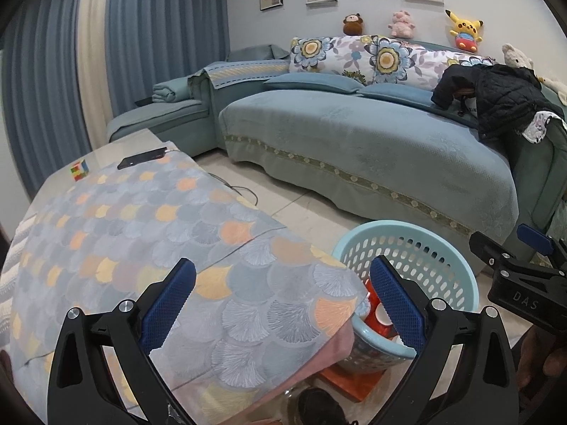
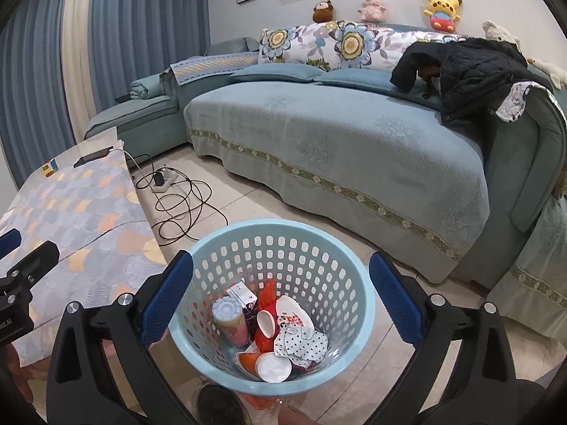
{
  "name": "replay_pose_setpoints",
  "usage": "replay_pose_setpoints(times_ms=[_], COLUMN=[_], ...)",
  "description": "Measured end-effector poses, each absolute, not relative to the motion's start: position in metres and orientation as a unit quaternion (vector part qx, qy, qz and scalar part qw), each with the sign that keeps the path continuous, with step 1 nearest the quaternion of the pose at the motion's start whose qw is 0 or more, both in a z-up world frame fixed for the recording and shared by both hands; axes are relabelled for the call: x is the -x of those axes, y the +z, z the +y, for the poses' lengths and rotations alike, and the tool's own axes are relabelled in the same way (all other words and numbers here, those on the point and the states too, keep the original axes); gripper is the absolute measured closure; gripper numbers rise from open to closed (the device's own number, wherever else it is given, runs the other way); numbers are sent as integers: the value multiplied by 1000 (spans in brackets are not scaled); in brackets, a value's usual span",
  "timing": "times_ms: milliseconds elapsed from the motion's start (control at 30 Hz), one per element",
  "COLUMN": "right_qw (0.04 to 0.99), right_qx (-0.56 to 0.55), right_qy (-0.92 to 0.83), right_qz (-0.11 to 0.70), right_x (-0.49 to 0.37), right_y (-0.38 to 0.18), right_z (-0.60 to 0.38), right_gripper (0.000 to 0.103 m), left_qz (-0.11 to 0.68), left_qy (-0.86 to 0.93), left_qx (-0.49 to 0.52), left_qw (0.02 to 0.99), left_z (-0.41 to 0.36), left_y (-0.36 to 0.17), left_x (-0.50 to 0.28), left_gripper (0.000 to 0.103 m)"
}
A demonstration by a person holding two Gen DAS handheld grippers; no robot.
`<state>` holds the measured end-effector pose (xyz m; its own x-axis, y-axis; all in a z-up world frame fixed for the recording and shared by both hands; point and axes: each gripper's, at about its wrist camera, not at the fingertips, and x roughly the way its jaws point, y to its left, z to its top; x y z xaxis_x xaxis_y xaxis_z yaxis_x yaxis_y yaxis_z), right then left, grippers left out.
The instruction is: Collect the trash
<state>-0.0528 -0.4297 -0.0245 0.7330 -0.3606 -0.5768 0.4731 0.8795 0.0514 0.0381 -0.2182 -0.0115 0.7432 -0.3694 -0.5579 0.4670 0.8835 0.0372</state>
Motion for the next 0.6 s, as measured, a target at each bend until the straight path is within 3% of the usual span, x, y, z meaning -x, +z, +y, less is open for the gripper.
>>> replay_pose_setpoints(times_ms=[600], right_qw=[925], right_qx=[-99], right_qy=[-223], right_qz=[290], right_x=[51], right_y=[-27], right_z=[-429], right_gripper=[8], left_qz=[283], left_qy=[-225], left_qx=[-90], left_qw=[928], left_z=[-218], left_y=[-14], left_x=[-38], left_gripper=[8])
